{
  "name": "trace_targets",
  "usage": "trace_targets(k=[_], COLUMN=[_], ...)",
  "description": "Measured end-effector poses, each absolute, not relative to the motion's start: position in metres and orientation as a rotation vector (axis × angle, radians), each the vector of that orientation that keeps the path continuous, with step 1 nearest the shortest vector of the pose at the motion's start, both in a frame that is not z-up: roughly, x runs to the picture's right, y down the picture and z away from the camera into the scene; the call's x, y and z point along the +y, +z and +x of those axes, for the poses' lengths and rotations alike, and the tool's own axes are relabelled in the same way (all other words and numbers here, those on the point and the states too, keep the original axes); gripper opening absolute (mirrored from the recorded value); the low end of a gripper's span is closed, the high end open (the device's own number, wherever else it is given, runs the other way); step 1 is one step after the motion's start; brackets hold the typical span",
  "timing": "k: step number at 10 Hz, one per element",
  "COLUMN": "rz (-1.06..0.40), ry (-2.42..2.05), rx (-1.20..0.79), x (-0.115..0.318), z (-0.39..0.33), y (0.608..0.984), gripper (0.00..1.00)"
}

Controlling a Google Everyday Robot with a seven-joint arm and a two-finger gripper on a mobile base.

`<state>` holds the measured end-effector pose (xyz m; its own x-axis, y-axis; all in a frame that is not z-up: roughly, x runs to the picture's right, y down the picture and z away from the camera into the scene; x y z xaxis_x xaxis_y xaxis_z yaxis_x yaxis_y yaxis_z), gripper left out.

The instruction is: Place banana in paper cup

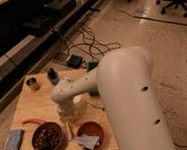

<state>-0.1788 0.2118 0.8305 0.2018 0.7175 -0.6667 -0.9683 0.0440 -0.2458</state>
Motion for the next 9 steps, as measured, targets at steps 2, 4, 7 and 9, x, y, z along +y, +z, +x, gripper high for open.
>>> trace_targets(k=[2, 4, 7, 9], rz=[-0.769, -0.759, -0.721, -0.671], ry=[1.336, 1.318, 1.27, 1.235], rx=[0.436, 0.446, 0.425, 0.393], x=[0.211, 0.202, 0.16, 0.116], z=[-0.18, -0.184, -0.197, -0.21], y=[0.831, 0.831, 0.815, 0.795], gripper=[0.07, 0.0, 0.0, 0.0])
